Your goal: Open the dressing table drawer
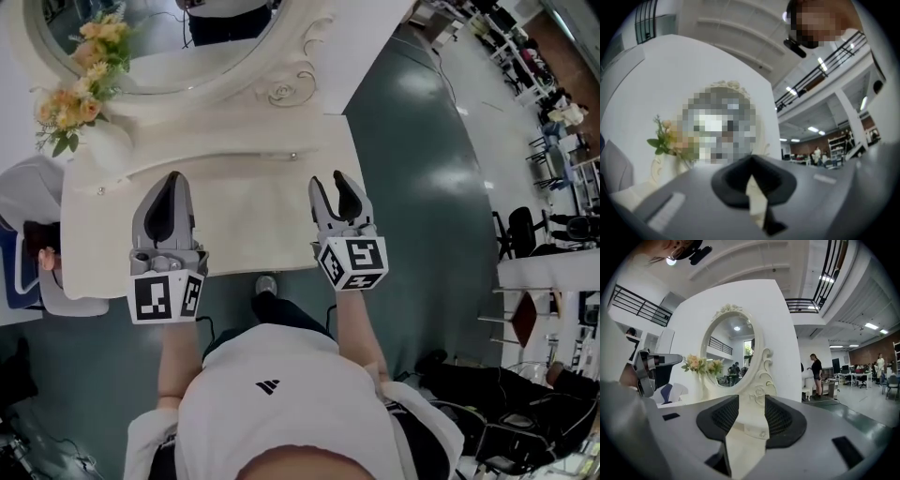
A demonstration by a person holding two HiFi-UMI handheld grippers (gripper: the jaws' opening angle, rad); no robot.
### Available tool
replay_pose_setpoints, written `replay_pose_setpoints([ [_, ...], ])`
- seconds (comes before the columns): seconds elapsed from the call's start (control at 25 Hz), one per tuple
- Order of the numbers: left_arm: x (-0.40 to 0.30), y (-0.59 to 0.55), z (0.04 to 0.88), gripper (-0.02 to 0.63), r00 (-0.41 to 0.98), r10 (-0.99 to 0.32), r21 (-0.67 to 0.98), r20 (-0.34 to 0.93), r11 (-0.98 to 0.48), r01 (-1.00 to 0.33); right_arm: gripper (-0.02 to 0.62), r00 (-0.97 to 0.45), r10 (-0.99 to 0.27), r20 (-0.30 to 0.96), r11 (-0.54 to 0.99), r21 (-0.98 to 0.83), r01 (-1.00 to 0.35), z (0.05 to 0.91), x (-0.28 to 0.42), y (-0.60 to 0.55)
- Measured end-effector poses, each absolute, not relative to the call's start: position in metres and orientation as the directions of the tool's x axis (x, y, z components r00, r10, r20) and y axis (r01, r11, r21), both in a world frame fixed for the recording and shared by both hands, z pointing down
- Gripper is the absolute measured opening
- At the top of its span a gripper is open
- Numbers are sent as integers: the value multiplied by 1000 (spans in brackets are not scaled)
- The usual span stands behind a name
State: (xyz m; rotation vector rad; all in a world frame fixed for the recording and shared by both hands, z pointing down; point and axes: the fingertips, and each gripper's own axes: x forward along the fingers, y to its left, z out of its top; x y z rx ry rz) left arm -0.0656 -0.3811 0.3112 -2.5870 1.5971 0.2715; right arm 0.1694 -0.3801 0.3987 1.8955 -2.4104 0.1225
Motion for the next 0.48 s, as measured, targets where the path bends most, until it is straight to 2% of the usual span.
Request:
replay_pose_setpoints([
  [0.48,-64,-406,331,8,401,-904,1,-148,-405,-914,152,-294,-912,284,282,-82,-956,479,171,-427],
])
